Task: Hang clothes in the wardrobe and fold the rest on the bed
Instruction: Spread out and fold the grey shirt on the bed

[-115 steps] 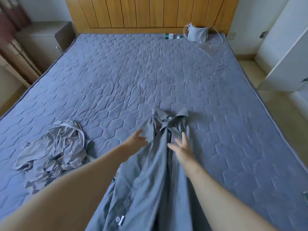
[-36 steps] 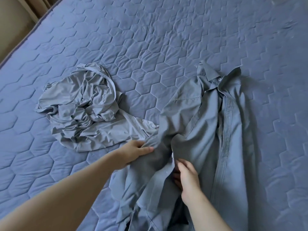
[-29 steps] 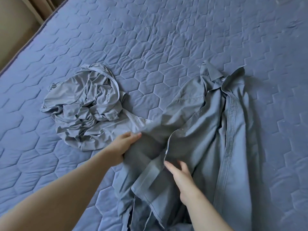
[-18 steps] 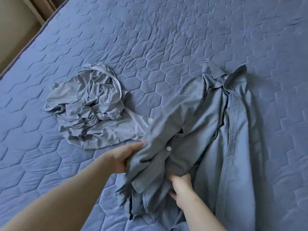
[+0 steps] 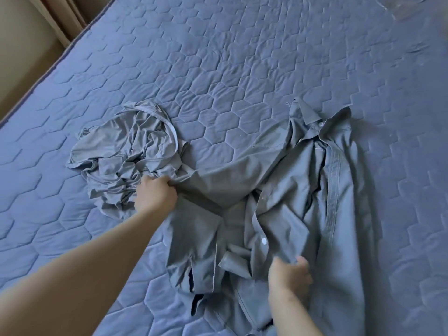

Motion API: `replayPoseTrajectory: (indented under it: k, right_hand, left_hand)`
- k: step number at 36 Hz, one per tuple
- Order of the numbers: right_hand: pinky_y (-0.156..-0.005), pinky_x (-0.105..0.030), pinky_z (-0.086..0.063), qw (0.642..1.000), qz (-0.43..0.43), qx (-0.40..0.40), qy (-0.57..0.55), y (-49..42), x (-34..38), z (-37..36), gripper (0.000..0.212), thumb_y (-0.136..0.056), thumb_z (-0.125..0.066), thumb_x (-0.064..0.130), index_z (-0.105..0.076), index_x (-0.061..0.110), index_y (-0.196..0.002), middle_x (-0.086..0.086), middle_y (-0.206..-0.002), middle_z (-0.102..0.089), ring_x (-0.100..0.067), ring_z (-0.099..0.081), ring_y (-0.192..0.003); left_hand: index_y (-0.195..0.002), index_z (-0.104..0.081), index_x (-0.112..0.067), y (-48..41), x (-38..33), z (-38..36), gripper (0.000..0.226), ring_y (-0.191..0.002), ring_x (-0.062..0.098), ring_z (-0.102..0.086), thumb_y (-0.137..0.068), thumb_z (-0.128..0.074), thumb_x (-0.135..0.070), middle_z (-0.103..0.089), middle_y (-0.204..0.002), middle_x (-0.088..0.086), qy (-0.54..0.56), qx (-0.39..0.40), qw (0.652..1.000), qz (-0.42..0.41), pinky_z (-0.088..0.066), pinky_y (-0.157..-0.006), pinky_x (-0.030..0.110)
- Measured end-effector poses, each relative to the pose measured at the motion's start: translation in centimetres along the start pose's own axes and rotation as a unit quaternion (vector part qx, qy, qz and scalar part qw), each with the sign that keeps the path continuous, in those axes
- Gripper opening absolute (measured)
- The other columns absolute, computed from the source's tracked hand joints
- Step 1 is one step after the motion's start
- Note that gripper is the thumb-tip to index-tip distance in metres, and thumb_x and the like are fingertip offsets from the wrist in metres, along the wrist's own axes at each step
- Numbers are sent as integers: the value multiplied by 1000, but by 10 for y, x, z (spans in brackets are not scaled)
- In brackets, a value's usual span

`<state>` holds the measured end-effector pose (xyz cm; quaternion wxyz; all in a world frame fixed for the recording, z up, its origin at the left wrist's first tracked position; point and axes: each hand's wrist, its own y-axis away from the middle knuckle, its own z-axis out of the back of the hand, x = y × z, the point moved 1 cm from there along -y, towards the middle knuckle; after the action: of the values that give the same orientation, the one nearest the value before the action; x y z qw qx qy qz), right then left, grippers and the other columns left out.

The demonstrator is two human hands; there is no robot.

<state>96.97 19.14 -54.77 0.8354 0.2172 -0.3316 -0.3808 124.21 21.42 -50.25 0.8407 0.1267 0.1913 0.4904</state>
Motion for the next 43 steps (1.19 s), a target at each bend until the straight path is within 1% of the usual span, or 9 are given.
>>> replayPoseTrajectory:
  k: [7,13,18,23,27,29,33,37,43]
  right_hand:
    - [-97,-46,-35,992,111,50,27,11,29,-19,51,-88,-59,18,-43,10,-135,-16,-139,-42,-36,-41,-125]
    - [-101,-43,-32,989,117,84,40,9,40,-33,47,-90,-57,17,-44,7,-134,-17,-140,-42,-36,-38,-127]
    - [-93,-36,-31,987,114,103,37,13,37,-49,42,-89,-54,12,-47,5,-130,-19,-135,-47,-35,-41,-124]
    - [-93,-40,-37,987,115,100,42,10,27,-59,43,-86,-56,12,-49,7,-128,-16,-134,-47,-35,-43,-121]
    - [-90,-41,-42,986,131,86,55,8,23,-61,39,-85,-57,11,-52,7,-123,-15,-127,-50,-34,-47,-114]
    - [-87,-37,-41,977,185,75,71,12,25,-58,38,-83,-57,7,-55,10,-121,-12,-124,-53,-32,-49,-112]
    - [-90,-22,-41,937,294,186,-43,34,42,-56,34,-84,-62,8,-56,23,-114,1,-123,-51,-14,-52,-108]
    - [-80,-11,-44,867,237,399,-182,68,68,-62,45,-89,-63,16,-48,33,-127,10,-132,-52,6,-54,-103]
    - [-97,-31,-46,858,259,418,-150,83,87,-64,31,-79,-72,29,-58,44,-101,15,-121,-56,-7,-54,-113]
  left_hand:
    - [-99,-45,-17,-37,-31,38,22,-34,20,-55,-92,-27,-6,-53,-72,15,350,-5,935,47,-54,-48,41]
    - [-100,-57,-13,-68,-16,62,14,-82,32,-62,-87,-56,-12,-65,-95,17,203,7,979,-14,-54,-70,38]
    - [-146,-22,-22,-57,-2,27,88,-126,34,-40,-76,-75,-29,-23,-146,12,239,48,969,29,-44,-95,41]
    - [-149,8,-25,-19,3,-47,125,-141,32,-18,-66,-84,-34,-7,-154,12,242,212,941,104,-37,-105,47]
    - [-148,0,-32,2,9,-81,98,-91,31,-57,-79,-66,-8,-50,-121,14,164,239,957,-6,-52,-70,37]
    - [-142,-29,-21,-3,10,-79,70,-74,21,-53,-83,-58,1,-55,-90,7,211,204,956,-12,-46,-59,23]
    - [-92,-64,-9,-9,10,-51,18,-73,16,-59,-84,-61,7,-62,-78,5,428,258,866,9,-49,-63,13]
    - [-77,-69,-5,-7,17,-27,31,-61,13,-67,-91,-45,7,-69,-71,7,520,385,762,4,-56,-61,22]
    - [-75,-65,-5,-2,28,-20,40,-59,11,-64,-86,-37,21,-65,-68,7,468,418,778,-28,-54,-60,19]
